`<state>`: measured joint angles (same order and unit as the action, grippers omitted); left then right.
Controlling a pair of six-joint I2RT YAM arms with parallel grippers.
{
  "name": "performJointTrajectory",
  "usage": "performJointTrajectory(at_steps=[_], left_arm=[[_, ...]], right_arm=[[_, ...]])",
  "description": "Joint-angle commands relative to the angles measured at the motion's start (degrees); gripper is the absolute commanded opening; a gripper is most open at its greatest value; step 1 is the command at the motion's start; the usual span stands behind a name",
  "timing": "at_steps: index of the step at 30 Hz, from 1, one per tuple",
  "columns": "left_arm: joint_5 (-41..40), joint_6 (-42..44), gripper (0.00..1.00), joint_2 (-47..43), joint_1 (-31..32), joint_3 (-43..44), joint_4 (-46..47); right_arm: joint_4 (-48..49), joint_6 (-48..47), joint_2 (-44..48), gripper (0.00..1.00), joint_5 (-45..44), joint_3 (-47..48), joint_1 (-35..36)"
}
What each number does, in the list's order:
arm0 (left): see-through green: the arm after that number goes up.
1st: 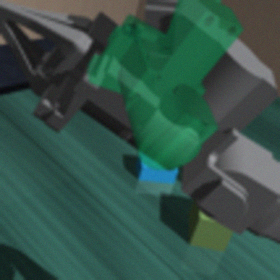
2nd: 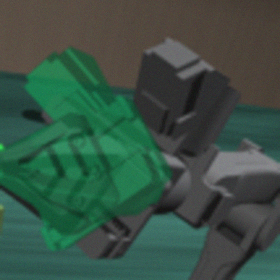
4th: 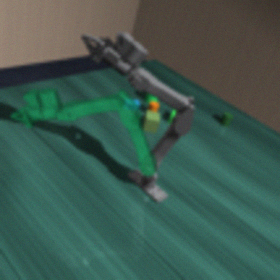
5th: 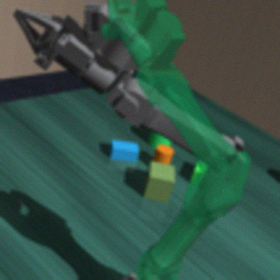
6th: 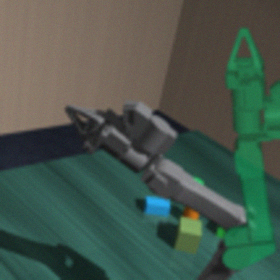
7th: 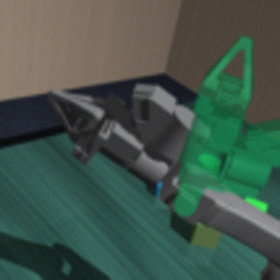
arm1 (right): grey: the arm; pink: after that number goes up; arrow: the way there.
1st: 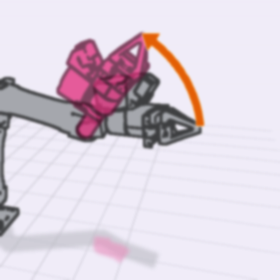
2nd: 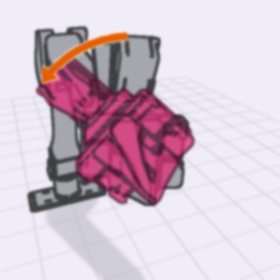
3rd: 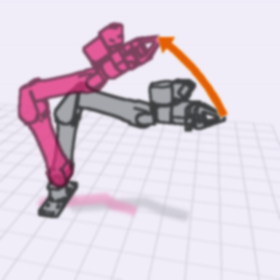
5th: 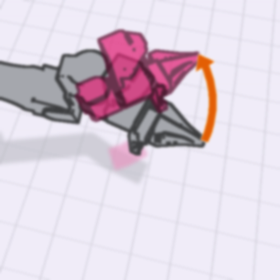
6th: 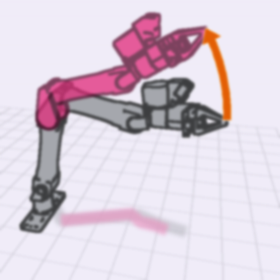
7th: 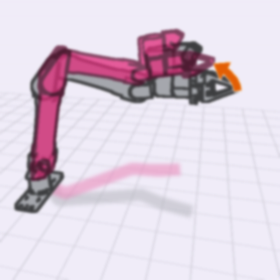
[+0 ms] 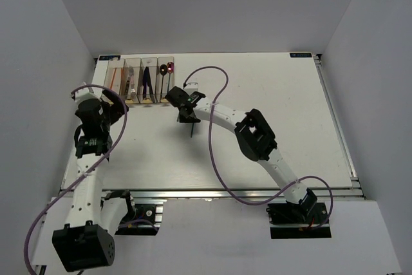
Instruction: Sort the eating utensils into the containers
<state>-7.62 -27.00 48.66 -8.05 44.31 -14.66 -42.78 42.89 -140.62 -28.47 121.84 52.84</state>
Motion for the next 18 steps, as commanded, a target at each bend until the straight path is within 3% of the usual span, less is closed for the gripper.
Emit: performJointTrajectory(at_steps=[1,2,4,5,9,13,16,18], left_arm=[[3.05,-0.15,0.98,-0.41,0.5,-0.9,0.15],[2.7,-0.07,0.98,-0.5,0.5,-0.81,-0.28],[1.91,0.2,0.98,-0.94,0.67,-0.81,-0.72],[1.9,0.28,0.98,-1.2,0.85,-0.81,-1.07],[1.99,0.55,0.98,-1.56,1.9,-0.2,-1.6],[9.78,-3.47,0.98,-0.42,2.08,-1.33,-1.35],[23.32,-12.06,0.98,3.09,2.51,-7.19,4.0],[31.38,-17.35,0.98,6.07,4.96,-11.77,14.18]], right_arm=[[-3.62,1.84,0.26,0.46,-0.54,-2.13,-0.19],[-3.97,2.02,-0.01,0.44,-0.01,-2.83,-0.11],[-2.4,1.93,0.51,0.3,3.49,-5.37,-0.1],[-1.35,2.37,2.43,0.17,6.55,-9.74,-0.19],[8.66,3.25,10.16,0.0,10.53,-24.52,-0.28],[13.41,0.53,19.04,0.0,11.32,-33.93,0.07],[24.82,-3.51,30.98,0.0,16.58,-46.13,0.07],[38.96,-6.05,41.06,0.0,24.81,-53.78,0.07]])
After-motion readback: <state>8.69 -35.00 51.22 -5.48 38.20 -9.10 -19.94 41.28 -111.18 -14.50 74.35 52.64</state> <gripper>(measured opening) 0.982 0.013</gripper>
